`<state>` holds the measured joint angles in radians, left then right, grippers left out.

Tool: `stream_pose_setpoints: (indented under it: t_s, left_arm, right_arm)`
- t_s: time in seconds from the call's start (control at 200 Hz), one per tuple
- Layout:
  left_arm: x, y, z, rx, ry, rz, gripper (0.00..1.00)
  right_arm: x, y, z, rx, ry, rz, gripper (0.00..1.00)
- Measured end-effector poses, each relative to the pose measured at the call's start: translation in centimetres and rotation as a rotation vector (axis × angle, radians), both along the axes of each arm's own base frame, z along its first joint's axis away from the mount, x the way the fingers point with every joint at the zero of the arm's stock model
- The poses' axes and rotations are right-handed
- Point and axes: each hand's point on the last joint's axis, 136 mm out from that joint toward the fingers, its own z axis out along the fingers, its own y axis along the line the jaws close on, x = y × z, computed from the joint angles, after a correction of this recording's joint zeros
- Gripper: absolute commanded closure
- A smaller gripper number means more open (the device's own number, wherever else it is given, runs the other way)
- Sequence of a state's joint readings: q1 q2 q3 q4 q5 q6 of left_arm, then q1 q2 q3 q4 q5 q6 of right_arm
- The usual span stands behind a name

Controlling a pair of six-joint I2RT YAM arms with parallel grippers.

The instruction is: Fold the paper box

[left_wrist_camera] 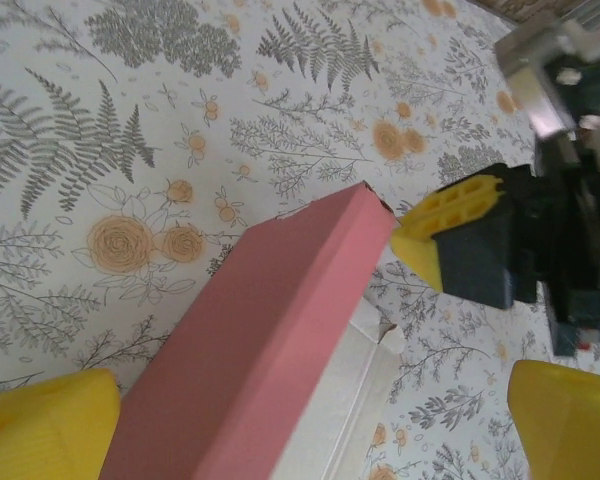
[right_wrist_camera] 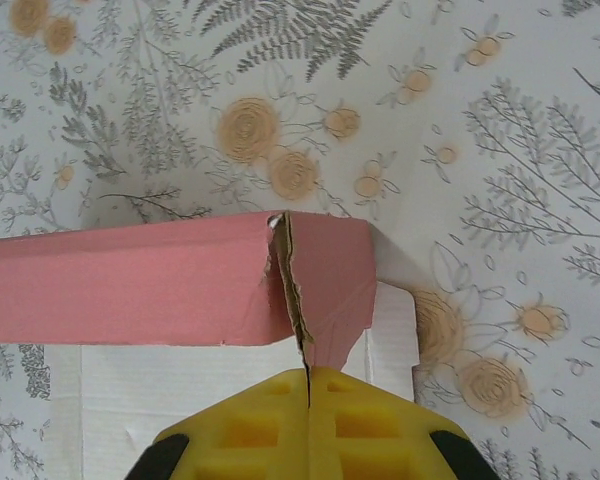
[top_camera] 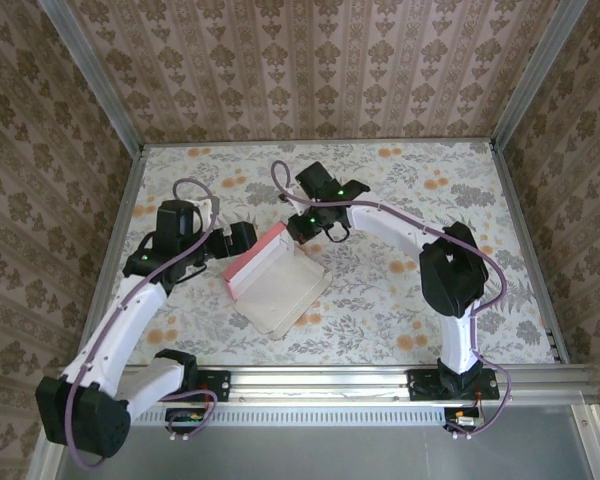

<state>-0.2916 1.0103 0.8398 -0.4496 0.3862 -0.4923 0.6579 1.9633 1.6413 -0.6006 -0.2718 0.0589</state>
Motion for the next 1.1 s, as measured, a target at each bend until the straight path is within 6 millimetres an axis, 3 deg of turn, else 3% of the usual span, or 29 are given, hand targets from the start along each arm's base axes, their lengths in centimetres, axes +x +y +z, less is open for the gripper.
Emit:
stream_pose_setpoints:
  t_s: [0.11,0.59,1.1]
  left_arm:
    - [0.7,-0.5,-1.8,-0.027,0.028,-0.026,0.0]
    - [6.1,-2.8,-5.3,-0.161,-0.017,-0.122,0.0]
    - [7.1,-4.1,-9.0,-0.203,0.041,-0.179,0.0]
  right_arm:
    - [-0.5,0.9,0.0,0.001,0.001,0.033,0.99]
    - [-1.4,2.5,-0.1,0.003,-0.005,0.084,1.0]
    - [-1.4,2.5,-0.1,0.001,-0.007,0.084,1.0]
